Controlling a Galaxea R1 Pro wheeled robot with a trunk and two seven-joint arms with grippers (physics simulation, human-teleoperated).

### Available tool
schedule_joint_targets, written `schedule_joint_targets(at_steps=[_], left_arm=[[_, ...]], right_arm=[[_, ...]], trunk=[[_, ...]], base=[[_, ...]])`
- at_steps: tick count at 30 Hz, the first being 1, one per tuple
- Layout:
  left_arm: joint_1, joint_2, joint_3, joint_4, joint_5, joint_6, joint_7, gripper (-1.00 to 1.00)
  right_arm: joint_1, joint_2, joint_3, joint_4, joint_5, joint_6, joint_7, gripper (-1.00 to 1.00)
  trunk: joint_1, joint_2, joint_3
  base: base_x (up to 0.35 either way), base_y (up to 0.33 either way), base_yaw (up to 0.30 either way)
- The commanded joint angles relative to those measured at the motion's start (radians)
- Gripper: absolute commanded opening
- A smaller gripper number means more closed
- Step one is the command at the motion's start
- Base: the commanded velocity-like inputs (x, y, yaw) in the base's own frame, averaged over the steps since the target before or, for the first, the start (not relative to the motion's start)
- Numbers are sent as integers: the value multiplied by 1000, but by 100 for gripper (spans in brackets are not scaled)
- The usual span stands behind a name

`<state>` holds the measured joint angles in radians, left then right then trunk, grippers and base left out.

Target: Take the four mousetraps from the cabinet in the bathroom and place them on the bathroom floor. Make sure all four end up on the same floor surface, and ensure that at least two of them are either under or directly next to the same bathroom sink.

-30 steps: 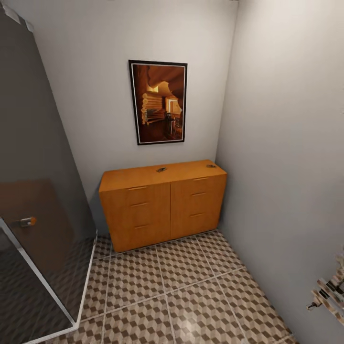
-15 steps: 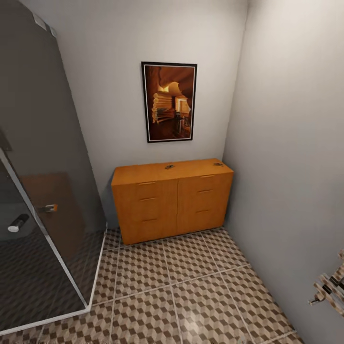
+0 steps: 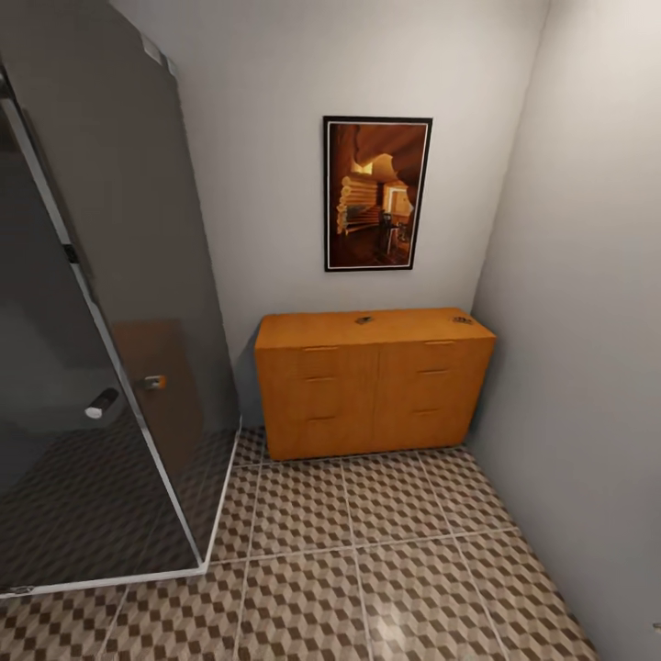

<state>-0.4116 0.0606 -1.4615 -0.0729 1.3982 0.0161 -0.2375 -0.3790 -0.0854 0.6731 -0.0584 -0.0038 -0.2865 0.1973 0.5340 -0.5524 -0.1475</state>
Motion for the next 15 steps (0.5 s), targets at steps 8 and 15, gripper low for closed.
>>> schedule_joint_targets(at_steps=[8, 15], left_arm=[[-1, 1, -8, -1, 7, 1, -2, -100], [-1, 1, -8, -1, 7, 1, -2, -100]], right_arm=[[0, 0, -1, 1, -3, -3, 7, -100], [1, 0, -1, 2, -2, -3, 7, -100]], trunk=[[0, -2, -6], [0, -2, -7]], base=[[0, 0, 281], [0, 0, 243]])
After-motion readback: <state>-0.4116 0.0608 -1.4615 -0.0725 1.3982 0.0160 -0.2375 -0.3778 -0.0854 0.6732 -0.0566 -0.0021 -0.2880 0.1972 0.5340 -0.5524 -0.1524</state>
